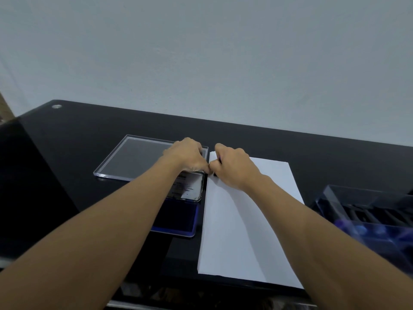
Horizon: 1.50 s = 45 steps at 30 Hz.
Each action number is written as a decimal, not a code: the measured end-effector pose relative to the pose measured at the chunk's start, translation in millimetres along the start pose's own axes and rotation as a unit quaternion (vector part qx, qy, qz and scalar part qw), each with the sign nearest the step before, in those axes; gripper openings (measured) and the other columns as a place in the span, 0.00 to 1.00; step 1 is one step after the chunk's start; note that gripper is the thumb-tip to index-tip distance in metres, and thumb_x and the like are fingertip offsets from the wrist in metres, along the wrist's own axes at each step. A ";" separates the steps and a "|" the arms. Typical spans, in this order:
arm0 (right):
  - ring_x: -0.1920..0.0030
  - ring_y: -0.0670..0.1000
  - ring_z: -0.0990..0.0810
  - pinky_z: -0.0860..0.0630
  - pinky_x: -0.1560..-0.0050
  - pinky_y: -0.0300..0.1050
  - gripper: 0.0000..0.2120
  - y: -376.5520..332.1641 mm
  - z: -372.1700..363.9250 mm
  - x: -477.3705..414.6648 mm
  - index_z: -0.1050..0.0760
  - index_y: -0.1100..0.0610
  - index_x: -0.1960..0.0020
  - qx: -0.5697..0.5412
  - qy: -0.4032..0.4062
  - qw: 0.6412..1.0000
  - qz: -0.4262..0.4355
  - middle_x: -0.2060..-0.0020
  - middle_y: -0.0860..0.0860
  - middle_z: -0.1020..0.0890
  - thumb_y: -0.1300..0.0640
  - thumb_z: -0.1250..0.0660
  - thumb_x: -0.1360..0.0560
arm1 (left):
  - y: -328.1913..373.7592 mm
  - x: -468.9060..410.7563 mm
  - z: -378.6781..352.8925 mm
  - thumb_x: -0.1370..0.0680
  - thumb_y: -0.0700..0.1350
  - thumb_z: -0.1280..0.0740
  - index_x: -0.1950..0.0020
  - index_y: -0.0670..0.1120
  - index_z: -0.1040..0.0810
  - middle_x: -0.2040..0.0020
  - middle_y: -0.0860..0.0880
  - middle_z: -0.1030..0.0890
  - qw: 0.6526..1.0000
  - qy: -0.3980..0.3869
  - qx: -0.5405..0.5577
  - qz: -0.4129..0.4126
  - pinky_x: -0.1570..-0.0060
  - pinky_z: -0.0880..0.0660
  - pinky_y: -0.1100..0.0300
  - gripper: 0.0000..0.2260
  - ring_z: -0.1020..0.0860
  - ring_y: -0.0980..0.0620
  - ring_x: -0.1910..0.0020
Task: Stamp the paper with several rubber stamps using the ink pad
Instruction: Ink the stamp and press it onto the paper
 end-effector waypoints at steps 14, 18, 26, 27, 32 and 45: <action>0.69 0.51 0.34 0.40 0.71 0.46 0.14 -0.3 -0.4 0.6 0.42 0.52 0.64 -0.004 0.005 1.000 0.015 0.68 0.51 0.28 0.56 0.39 0.24 | -1.5 -3.1 -0.5 0.43 0.59 0.22 0.51 0.54 0.20 0.52 0.54 0.22 1.000 0.004 -0.011 -0.004 0.46 0.21 0.48 0.24 0.23 0.48 0.50; 0.70 0.51 0.34 0.40 0.71 0.46 0.14 0.9 -1.2 -0.5 0.41 0.52 0.64 -0.007 0.005 1.000 0.014 0.68 0.52 0.28 0.56 0.38 0.24 | -1.6 -4.3 -0.1 0.42 0.59 0.22 0.52 0.54 0.20 0.54 0.54 0.22 1.000 0.008 -0.008 -0.006 0.46 0.21 0.48 0.23 0.22 0.48 0.50; 0.67 0.51 0.31 0.38 0.70 0.46 0.12 3.4 -1.9 -6.5 0.39 0.52 0.63 -0.019 -0.002 1.000 -0.002 0.66 0.52 0.26 0.55 0.38 0.24 | -0.5 -2.4 0.3 0.49 0.62 0.25 0.54 0.54 0.20 0.56 0.53 0.21 1.000 0.003 -0.003 -0.005 0.47 0.21 0.49 0.26 0.22 0.49 0.52; 0.67 0.51 0.31 0.38 0.70 0.46 0.12 3.5 -2.3 -5.8 0.39 0.52 0.63 -0.019 -0.003 1.000 0.000 0.66 0.52 0.26 0.55 0.38 0.25 | -0.7 -2.6 0.0 0.49 0.62 0.25 0.55 0.54 0.20 0.56 0.54 0.21 1.000 0.003 -0.004 -0.004 0.47 0.21 0.49 0.25 0.22 0.49 0.52; 0.70 0.51 0.34 0.39 0.71 0.45 0.14 3.0 -1.2 -0.6 0.40 0.52 0.64 -0.029 -0.002 0.999 0.014 0.69 0.52 0.28 0.56 0.37 0.24 | -2.5 -4.5 -1.0 0.46 0.61 0.24 0.57 0.54 0.20 0.55 0.54 0.21 1.000 0.006 -0.006 -0.006 0.48 0.21 0.49 0.22 0.22 0.49 0.52; 0.68 0.52 0.33 0.39 0.70 0.46 0.13 3.4 -4.2 -1.6 0.41 0.52 0.63 -0.024 -0.001 1.000 -0.007 0.66 0.53 0.27 0.56 0.38 0.25 | -3.4 -3.6 -1.2 0.45 0.61 0.23 0.61 0.54 0.21 0.57 0.53 0.21 1.000 0.009 -0.002 -0.007 0.48 0.21 0.48 0.20 0.22 0.49 0.53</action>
Point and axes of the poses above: each hand's wrist, its own x-axis away from the middle knuckle, its own z-axis out of the back of the hand, y = z × x, the point moved 4 cm from there along -x, towards the middle knuckle
